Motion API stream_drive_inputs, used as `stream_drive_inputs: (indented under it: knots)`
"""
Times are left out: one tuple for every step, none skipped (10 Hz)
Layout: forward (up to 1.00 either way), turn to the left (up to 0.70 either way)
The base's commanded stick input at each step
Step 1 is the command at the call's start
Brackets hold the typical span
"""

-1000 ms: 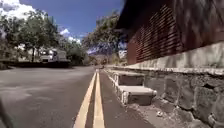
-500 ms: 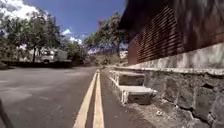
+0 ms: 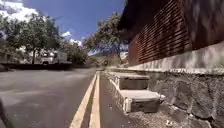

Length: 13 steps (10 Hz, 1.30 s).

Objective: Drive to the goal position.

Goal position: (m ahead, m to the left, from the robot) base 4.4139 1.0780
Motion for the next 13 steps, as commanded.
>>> stream_drive_inputs:
  knots:
    - [0.00,0.67]
    - [0.00,0.70]
    - [0.00,0.70]
    - [0.00,0.70]
    - [0.00,0.70]
    - [0.00,0.70]
    - [0.00,0.70]
    - [0.00,0.70]
    - [0.00,0.70]
    - [0.00,0.70]
    - [0.00,0.70]
    - [0.00,0.70]
    - [0.00,0.70]
